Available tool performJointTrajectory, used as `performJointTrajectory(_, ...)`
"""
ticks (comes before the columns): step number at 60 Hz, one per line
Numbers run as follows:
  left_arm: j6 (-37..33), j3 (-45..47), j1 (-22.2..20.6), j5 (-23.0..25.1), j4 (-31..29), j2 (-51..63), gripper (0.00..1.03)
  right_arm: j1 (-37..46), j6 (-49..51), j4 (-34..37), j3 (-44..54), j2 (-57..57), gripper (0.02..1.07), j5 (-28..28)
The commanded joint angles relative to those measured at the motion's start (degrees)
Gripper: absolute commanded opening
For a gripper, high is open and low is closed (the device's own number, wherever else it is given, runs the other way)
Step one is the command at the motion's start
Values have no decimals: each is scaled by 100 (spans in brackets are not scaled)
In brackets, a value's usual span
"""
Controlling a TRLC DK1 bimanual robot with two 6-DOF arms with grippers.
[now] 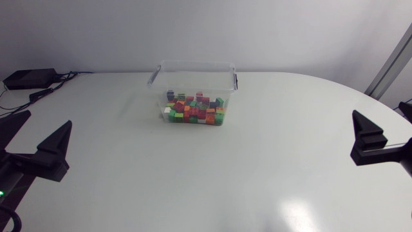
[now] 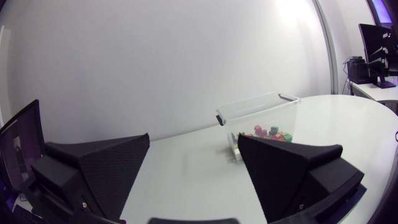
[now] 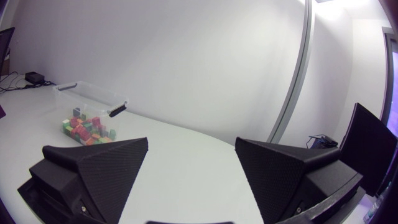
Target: Place the duplo bricks in the container
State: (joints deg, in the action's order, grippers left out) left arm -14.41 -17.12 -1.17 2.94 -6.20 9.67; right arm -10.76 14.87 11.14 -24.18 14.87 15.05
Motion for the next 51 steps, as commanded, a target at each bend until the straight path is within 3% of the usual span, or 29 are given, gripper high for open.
performJointTrajectory(1, 280, 270, 53, -26, 141, -137, 99, 132, -217, -175, 350, -185, 103, -126)
performJointTrajectory(38, 1441, 1712, 117, -294, 620, -967, 99, 1076, -1487, -1114, 2418, -1487, 103, -1505)
performJointTrajectory(51, 1441, 1712, 117, -294, 620, -967, 99, 1076, -1487, -1114, 2418, -1487, 103, -1505)
